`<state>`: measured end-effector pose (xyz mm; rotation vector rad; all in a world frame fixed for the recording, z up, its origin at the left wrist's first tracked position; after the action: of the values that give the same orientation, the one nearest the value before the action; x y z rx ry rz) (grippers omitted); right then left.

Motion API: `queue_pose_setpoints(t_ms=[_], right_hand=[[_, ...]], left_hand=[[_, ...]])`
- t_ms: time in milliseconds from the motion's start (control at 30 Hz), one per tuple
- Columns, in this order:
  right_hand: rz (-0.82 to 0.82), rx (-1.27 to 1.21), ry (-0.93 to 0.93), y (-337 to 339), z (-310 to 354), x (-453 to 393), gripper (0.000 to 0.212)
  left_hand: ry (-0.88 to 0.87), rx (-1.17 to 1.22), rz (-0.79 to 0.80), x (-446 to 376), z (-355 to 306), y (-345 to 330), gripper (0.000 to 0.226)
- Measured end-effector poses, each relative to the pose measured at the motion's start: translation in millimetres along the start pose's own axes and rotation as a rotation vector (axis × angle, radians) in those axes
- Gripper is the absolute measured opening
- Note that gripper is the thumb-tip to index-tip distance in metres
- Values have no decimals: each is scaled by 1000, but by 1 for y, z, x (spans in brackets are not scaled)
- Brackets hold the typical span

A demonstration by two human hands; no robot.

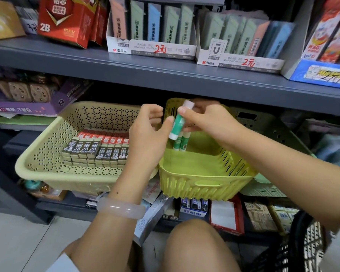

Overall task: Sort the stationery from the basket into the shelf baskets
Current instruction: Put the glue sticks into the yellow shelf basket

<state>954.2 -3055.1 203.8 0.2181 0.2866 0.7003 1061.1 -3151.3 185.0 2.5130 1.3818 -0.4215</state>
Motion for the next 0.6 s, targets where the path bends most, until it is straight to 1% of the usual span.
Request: queue_pose_setpoints(t_ms=[67, 133, 167, 233, 300, 333, 400, 500, 600], right_hand=[[-72, 97, -49, 20, -10, -4, 8], [-77, 315, -130, 35, -23, -7, 18], [-50, 467, -170, 38, -29, -9, 22], [25, 760, -215, 39, -40, -14, 16], [85, 997, -198, 36, -50, -20, 23], [112, 1068, -183, 33, -55, -24, 26], [153, 1109, -170, 27, -63, -27, 25], [188, 1107, -174, 21, -72, -31, 19], [195, 1118, -159, 18, -75, -34, 22]], left_hand=[[-18, -81, 28, -1, 2, 1, 11], [-32, -185, 70, -2, 6, 1, 14], [-37, -235, 92, -2, 9, 0, 18], [-29, -288, 125, -1, 12, 0, 23], [-6, -295, 142, -2, 14, 0, 25], [0, -295, 147, -2, 15, -1, 26], [9, -298, 155, -2, 15, -1, 27], [21, -312, 169, -3, 16, -2, 27], [36, -318, 174, -4, 17, -2, 28]])
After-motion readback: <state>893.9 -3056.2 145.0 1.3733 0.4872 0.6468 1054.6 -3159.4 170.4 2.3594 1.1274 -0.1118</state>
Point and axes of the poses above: each hand's wrist, its own x-axis away from the middle knuckle, its own y-axis out of the back of the hand, z = x × y, the point moved 5 cm from there along -x, towards the middle knuckle, and after that the axes turned 8 degrees about -z, right-handed, at the moved point
